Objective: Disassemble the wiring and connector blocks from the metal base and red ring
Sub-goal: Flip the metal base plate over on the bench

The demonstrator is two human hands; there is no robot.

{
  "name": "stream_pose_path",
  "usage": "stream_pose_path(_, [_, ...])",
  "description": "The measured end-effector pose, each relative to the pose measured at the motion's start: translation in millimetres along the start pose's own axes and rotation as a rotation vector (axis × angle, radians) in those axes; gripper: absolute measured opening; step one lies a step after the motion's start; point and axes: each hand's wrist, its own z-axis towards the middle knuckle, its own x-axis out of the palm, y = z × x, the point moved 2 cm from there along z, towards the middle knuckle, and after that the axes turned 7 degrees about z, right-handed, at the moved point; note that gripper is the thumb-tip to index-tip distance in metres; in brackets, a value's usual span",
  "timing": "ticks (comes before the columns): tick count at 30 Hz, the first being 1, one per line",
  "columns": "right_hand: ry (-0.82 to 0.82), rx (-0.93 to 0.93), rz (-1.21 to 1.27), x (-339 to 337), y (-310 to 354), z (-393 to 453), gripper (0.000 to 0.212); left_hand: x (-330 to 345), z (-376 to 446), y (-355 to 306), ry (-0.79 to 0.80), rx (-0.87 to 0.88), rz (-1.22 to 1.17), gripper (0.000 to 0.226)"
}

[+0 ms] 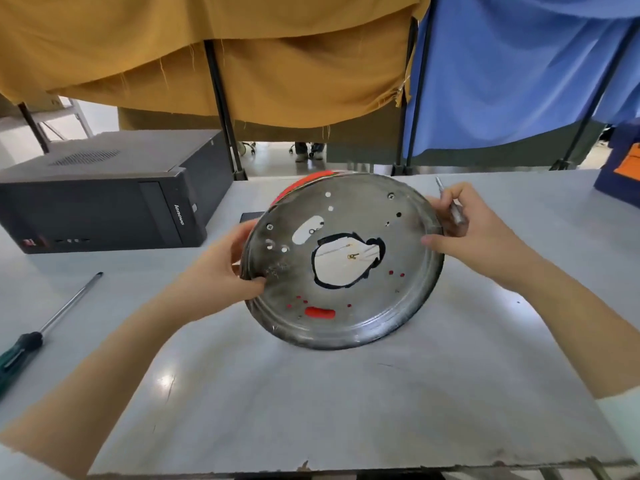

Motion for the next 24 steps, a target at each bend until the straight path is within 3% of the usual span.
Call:
stream_pose_path(6, [-0.002,-0.071,-0.169,-2.7,-3.4,-9.7,0.044,4.8,-4.1,-5.4,-0.131,0.269,0.050,0.080])
stream_pose_path(11, [-0.088,-0.201,-0.542,0.5,1.3,-22.6,0.045,2.8,-4.7,-1.2,-0.196,0.490,0.501,0.108])
stream_pose_path(16, [-0.075,-0.168,-0.524,7.7,-43.8,-53.2,0.043,19.8,-18.4,22.8,-0.222,0.710,0.714,0.113])
stream_pose_path(19, [0.004,-0.266,-0.517,11.9,-63.7,-75.9,0.041,29.9,-27.2,34.2,-0.136,0.896,0.818,0.082])
stream_pose_path(21, [0.065,-0.307,-0.555,14.6,-74.6,-85.4,0.047,36.5,-28.4,41.0,-0.015,0.900,0.901,0.087])
stream_pose_path(24, [0.090,-0.303,-0.604,12.1,-83.6,-87.7,0.045,34.5,-32.1,44.4,0.120,0.744,0.943,0.099])
